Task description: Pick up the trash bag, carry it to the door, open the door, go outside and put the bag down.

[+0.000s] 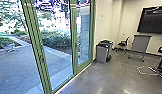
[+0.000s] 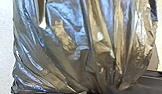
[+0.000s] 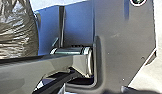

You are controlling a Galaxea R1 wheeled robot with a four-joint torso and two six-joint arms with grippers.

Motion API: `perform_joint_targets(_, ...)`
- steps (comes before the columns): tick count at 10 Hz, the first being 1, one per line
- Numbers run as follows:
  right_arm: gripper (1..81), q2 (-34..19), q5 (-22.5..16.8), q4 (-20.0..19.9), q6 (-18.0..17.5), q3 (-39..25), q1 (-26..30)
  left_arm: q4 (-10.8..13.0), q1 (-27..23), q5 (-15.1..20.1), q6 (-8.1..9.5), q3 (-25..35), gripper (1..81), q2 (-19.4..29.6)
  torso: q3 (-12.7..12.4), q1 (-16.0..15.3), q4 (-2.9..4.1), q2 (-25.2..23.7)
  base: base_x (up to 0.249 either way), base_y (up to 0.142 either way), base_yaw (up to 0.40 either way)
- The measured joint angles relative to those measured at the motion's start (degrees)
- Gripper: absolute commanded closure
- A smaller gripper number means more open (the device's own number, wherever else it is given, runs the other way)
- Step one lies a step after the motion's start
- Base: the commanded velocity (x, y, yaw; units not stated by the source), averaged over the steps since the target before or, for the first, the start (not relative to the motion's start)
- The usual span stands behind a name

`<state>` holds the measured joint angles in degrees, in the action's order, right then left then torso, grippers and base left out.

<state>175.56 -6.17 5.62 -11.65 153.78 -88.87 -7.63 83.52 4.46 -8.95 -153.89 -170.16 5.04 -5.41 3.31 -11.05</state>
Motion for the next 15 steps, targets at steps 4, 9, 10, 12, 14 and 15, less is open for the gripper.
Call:
perform_joint_targets(4,1.0,0.0,0.0,0.0,0.0,0.0,0.0,0.0,0.0,0.0,0.0,0.0,81.1,0.0,0.0,0.0,0.0,0.0,0.142,0.0,0.0)
perform_joint_targets(9,1.0,0.0,0.0,0.0,0.0,0.0,0.0,0.0,0.0,0.0,0.0,0.0,81.1,0.0,0.0,0.0,0.0,0.0,0.141,0.0,0.0)
perform_joint_targets(10,1.0,0.0,0.0,0.0,0.0,0.0,0.0,0.0,0.0,0.0,0.0,0.0,81.1,0.0,0.0,0.0,0.0,0.0,0.137,0.0,0.0)
perform_joint_targets(12,1.0,0.0,0.0,0.0,0.0,0.0,0.0,0.0,0.0,0.0,-0.02,0.0,81.1,0.0,0.0,0.0,0.0,0.0,0.138,0.0,0.0)
perform_joint_targets(14,1.0,0.0,0.0,0.0,0.0,0.0,0.0,0.0,0.0,0.0,-0.02,0.0,81.1,0.0,0.0,0.0,0.0,0.0,0.138,0.0,0.0)
perform_joint_targets(15,1.0,0.1,0.0,0.0,0.0,0.1,0.0,0.0,0.0,0.0,-0.02,0.0,81.1,0.0,0.0,0.0,0.0,0.0,0.138,-0.064,0.0)
